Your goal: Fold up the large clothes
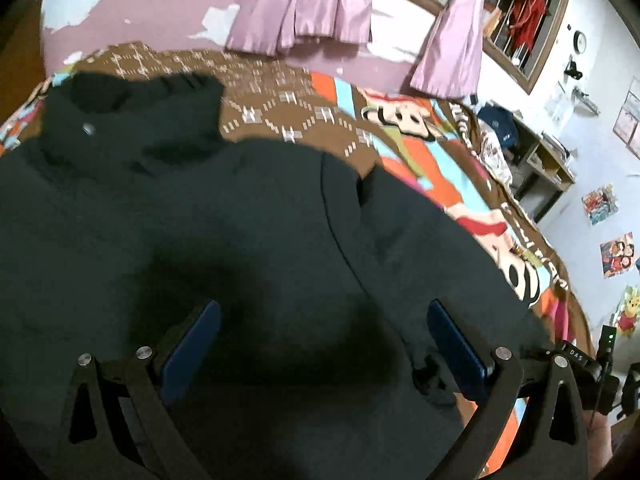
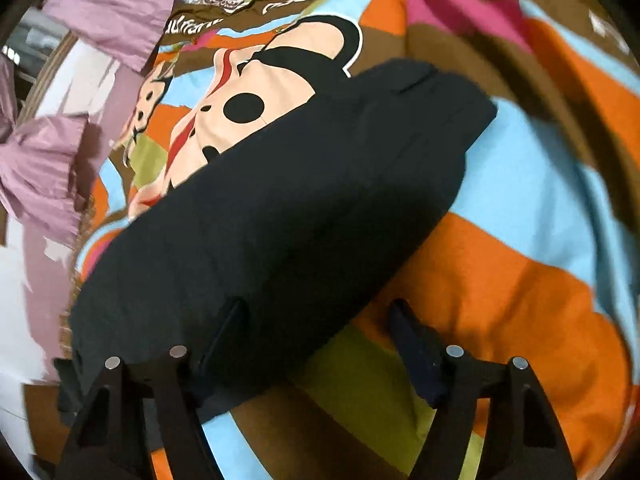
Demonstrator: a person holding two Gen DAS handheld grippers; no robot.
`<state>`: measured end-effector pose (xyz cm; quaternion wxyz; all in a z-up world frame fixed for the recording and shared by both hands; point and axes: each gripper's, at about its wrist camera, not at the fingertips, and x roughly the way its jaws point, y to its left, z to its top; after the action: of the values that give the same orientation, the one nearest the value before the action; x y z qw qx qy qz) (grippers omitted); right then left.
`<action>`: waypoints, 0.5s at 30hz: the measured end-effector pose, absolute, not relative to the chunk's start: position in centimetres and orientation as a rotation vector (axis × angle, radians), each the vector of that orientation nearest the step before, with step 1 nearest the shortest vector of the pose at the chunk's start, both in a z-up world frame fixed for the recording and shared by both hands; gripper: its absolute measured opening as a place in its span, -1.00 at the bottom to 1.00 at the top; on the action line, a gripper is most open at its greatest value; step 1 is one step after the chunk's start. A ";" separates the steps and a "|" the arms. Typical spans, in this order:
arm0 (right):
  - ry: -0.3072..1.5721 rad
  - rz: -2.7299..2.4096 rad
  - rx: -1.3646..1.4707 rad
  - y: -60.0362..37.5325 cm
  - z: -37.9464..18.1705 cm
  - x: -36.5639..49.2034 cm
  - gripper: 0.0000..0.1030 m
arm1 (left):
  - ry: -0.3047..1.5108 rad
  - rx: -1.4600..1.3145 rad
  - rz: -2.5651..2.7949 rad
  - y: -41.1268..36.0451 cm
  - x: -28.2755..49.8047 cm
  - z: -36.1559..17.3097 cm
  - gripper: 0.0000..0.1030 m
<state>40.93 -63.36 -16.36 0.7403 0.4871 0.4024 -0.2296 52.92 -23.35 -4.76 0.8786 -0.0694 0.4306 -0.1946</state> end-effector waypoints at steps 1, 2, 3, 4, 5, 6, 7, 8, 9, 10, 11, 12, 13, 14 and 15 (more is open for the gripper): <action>0.857 -0.478 1.109 -63.7 -16.6 40.8 0.28 | 0.903 -0.152 -0.407 -23.8 52.8 -5.6 0.96; 0.848 -0.460 1.134 -63.9 -16.8 40.8 0.03 | 0.920 -0.165 -0.402 -23.9 53.0 -6.5 0.96; 0.839 -0.448 1.150 -64.1 -16.9 40.8 -0.11 | 0.932 -0.169 -0.397 -24.1 53.1 -7.0 0.96; 0.825 -0.435 1.165 -64.2 -16.8 40.8 -0.35 | 0.945 -0.161 -0.388 -24.2 53.2 -7.5 0.96; 0.814 -0.425 1.169 -64.2 -16.6 40.8 -0.58 | 0.950 -0.144 -0.380 -24.4 53.3 -7.9 0.96; 0.803 -0.416 1.162 -64.2 -16.2 40.9 -0.65 | 0.954 -0.136 -0.376 -24.6 53.3 -8.0 0.96; 0.777 -0.413 1.137 -64.0 -15.4 40.7 -0.78 | 0.960 -0.121 -0.367 -24.8 53.3 -8.2 0.96; 0.749 -0.414 1.115 -63.9 -14.6 40.5 -0.83 | 0.968 -0.106 -0.361 -25.0 53.3 -8.3 0.96; 0.723 -0.418 1.096 -63.8 -13.9 40.4 -0.84 | 0.981 -0.087 -0.353 -25.2 53.4 -8.6 0.96; 0.688 -0.425 1.056 -63.6 -12.5 40.3 -0.85 | 0.994 -0.064 -0.345 -25.5 53.5 -8.9 0.96; 0.663 -0.431 1.011 -63.3 -11.2 40.2 -0.86 | 1.001 -0.049 -0.344 -25.7 53.4 -9.0 0.96; 0.631 -0.437 0.923 -62.5 -8.9 40.2 -0.86 | 1.006 -0.042 -0.347 -26.0 53.6 -9.1 0.96; 0.614 -0.439 0.852 -61.9 -7.3 40.6 -0.86 | 1.008 -0.056 -0.364 -25.6 53.6 -8.9 0.96; 0.594 -0.439 0.766 -60.9 -5.3 41.0 -0.86 | 0.998 -0.077 -0.377 -25.4 53.6 -8.8 0.96; 0.574 -0.434 0.677 -59.8 -3.3 41.5 -0.87 | 0.966 -0.154 -0.411 -24.1 53.4 -8.2 0.95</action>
<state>41.45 -59.82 -3.29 0.8804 0.3249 0.2756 -0.2083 53.37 -24.07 -8.20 0.8626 -0.0736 0.4607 -0.1958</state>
